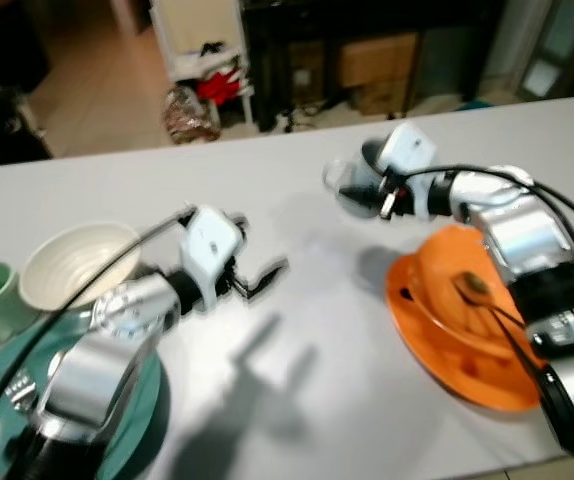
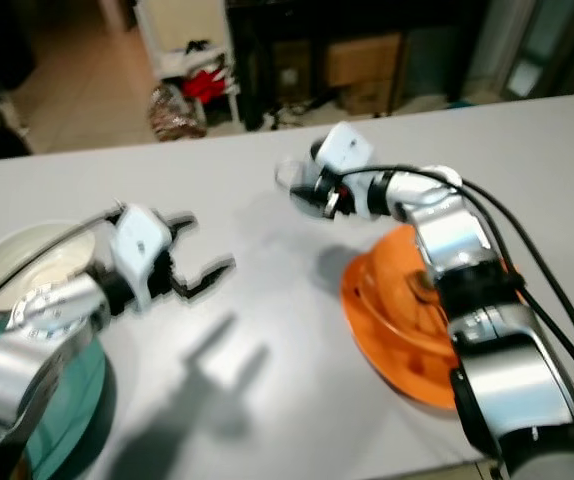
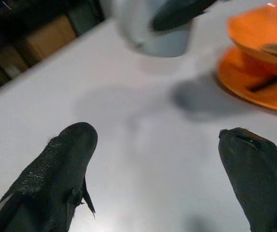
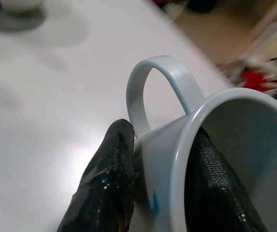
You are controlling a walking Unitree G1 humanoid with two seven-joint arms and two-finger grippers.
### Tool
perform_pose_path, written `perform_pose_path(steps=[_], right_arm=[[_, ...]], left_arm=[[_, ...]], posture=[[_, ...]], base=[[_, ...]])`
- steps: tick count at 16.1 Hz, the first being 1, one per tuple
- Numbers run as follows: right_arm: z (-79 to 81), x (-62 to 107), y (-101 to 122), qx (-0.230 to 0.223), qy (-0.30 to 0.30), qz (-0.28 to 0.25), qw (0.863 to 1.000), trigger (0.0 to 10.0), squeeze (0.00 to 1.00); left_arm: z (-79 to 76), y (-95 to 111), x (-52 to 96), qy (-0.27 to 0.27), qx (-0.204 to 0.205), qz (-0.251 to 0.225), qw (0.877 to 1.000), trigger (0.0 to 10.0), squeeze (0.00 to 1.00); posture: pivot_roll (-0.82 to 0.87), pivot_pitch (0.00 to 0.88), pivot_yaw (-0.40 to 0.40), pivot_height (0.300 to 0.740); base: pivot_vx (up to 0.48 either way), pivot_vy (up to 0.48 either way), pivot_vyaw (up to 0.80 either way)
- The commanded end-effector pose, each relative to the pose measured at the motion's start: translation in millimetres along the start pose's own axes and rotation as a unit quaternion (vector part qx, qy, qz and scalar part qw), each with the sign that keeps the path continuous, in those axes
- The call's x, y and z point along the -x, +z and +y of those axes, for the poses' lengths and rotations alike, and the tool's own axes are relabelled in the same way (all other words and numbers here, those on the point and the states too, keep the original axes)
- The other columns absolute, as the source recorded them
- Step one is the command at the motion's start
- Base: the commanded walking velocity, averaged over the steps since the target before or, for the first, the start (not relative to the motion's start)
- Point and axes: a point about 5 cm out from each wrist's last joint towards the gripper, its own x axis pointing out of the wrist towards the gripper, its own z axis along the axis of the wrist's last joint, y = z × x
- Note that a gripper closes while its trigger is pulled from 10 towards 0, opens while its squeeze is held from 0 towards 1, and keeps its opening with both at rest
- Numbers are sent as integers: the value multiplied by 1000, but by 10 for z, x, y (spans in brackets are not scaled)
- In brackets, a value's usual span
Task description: Setting the table
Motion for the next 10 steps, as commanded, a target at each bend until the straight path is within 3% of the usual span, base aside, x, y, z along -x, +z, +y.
perform_pose_path(steps=[1,6,10], right_arm=[[3,-61,28,18,33,16,999,10000,0],[47,-223,-70,34,113,82,990,10000,0],[82,-212,-185,46,140,118,982,10000,0]], left_arm=[[-45,27,35,-26,14,3,1000,10000,0],[-125,5,162,-73,38,44,996,10000,0],[-156,-29,242,-68,50,64,994,10000,0]], posture=[[30,0,94,740],[57,0,82,740],[72,0,68,740]], base=[[0,0,0],[0,0,0],[0,0,0]])
